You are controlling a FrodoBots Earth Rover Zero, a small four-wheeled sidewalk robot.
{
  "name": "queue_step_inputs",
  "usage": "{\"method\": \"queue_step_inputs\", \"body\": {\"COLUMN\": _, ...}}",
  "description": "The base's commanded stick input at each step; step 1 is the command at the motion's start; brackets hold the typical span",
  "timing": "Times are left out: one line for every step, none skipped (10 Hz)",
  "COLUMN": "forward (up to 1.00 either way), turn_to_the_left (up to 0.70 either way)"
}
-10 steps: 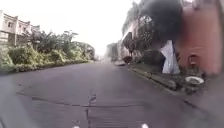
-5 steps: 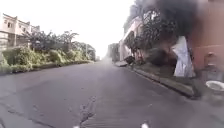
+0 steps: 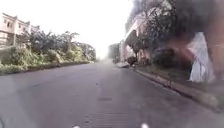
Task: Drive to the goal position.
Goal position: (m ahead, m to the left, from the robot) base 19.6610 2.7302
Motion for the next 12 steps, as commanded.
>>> {"method": "queue_step_inputs", "body": {"forward": 1.0, "turn_to_the_left": 0.0}}
{"method": "queue_step_inputs", "body": {"forward": 1.0, "turn_to_the_left": 0.0}}
{"method": "queue_step_inputs", "body": {"forward": 1.0, "turn_to_the_left": 0.0}}
{"method": "queue_step_inputs", "body": {"forward": 1.0, "turn_to_the_left": 0.0}}
{"method": "queue_step_inputs", "body": {"forward": 1.0, "turn_to_the_left": 0.0}}
{"method": "queue_step_inputs", "body": {"forward": 1.0, "turn_to_the_left": 0.0}}
{"method": "queue_step_inputs", "body": {"forward": 1.0, "turn_to_the_left": 0.0}}
{"method": "queue_step_inputs", "body": {"forward": 1.0, "turn_to_the_left": 0.0}}
{"method": "queue_step_inputs", "body": {"forward": 1.0, "turn_to_the_left": 0.0}}
{"method": "queue_step_inputs", "body": {"forward": 1.0, "turn_to_the_left": 0.0}}
{"method": "queue_step_inputs", "body": {"forward": 1.0, "turn_to_the_left": 0.0}}
{"method": "queue_step_inputs", "body": {"forward": 1.0, "turn_to_the_left": 0.0}}
